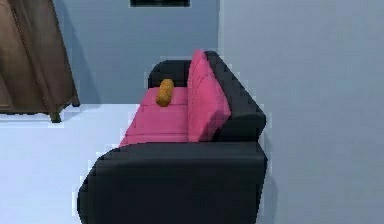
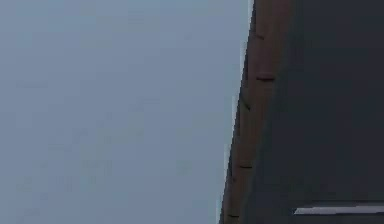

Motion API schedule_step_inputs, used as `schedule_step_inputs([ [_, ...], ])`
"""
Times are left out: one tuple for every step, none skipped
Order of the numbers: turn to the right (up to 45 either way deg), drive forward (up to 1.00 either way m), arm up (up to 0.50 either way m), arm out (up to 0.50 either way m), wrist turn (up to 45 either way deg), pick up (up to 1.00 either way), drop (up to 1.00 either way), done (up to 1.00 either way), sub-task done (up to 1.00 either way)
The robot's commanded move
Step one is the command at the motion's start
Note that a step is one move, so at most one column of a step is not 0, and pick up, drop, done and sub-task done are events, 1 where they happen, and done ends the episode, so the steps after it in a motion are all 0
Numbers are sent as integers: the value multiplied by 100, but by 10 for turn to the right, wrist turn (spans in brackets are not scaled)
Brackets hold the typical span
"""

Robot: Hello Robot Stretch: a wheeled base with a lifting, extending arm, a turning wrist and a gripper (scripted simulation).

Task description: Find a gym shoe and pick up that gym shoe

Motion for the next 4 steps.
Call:
schedule_step_inputs([
  [-450, 0, 0, 0, 0, 0, 0, 0, 0],
  [-240, 0, 0, 0, 0, 0, 0, 0, 0],
  [0, 40, 0, 0, 0, 0, 0, 0, 0],
  [-240, 0, 0, 0, 0, 0, 0, 0, 0],
])
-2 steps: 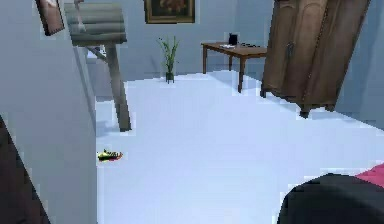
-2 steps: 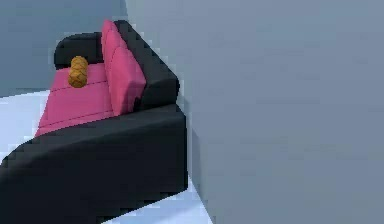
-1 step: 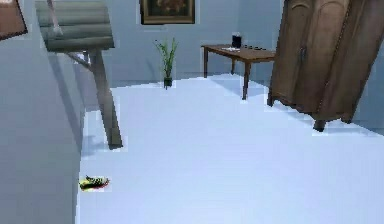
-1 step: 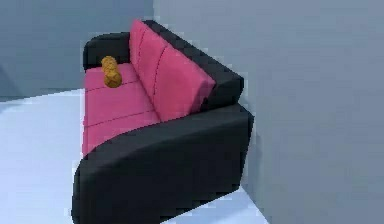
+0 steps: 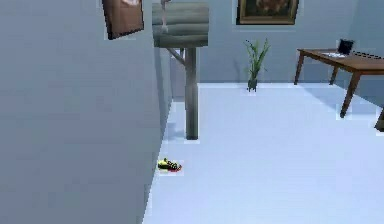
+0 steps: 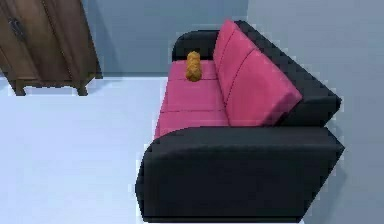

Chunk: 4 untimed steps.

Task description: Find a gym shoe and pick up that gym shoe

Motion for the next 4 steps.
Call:
schedule_step_inputs([
  [0, 100, 0, 0, 0, 0, 0, 0, 0],
  [-450, 0, 0, 0, 0, 0, 0, 0, 0],
  [-450, 0, 0, 0, 0, 0, 0, 0, 0],
  [-150, 0, 0, 0, 0, 0, 0, 0, 0],
])
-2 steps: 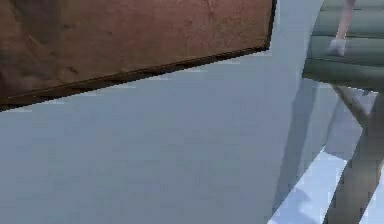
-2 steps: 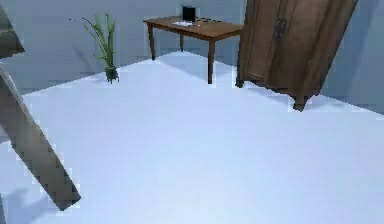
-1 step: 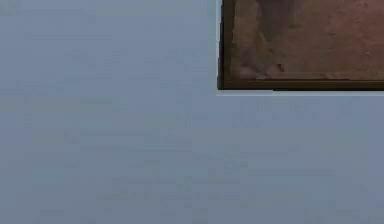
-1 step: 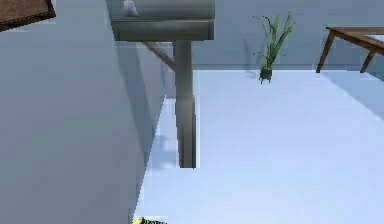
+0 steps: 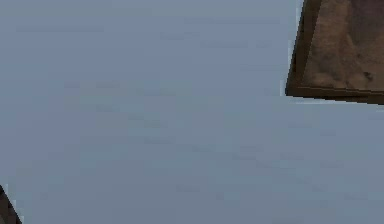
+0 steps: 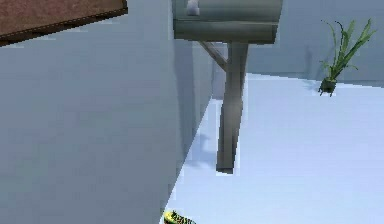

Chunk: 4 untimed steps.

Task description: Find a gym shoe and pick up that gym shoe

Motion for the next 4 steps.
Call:
schedule_step_inputs([
  [0, 0, 10, 0, 0, 0, 0, 0, 0],
  [0, 0, 0, 34, 0, 0, 0, 0, 0],
  [0, 0, 0, 0, 450, 0, 0, 0, 0],
  [0, 0, 0, 0, 450, 0, 0, 0, 0],
])
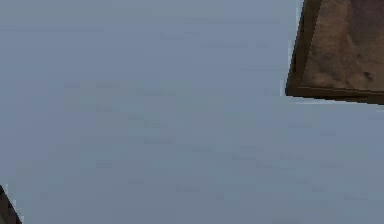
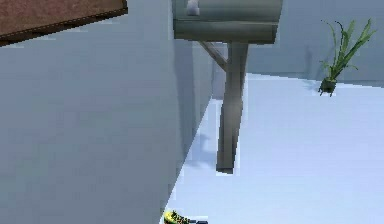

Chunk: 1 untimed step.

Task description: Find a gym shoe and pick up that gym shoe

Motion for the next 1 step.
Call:
schedule_step_inputs([
  [0, 0, 0, 0, 450, 0, 0, 0, 0],
])
